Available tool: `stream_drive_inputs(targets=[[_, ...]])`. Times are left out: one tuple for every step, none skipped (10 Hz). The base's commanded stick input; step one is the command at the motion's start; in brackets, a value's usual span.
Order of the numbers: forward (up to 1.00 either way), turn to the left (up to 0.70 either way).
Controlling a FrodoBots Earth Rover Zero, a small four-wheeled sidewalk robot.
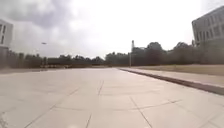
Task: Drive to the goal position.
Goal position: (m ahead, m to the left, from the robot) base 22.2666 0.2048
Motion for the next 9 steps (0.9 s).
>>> stream_drive_inputs(targets=[[1.00,0.00],[1.00,0.00],[1.00,0.00],[1.00,0.00],[1.00,0.00],[1.00,0.00],[1.00,0.00],[1.00,0.00],[1.00,0.00]])
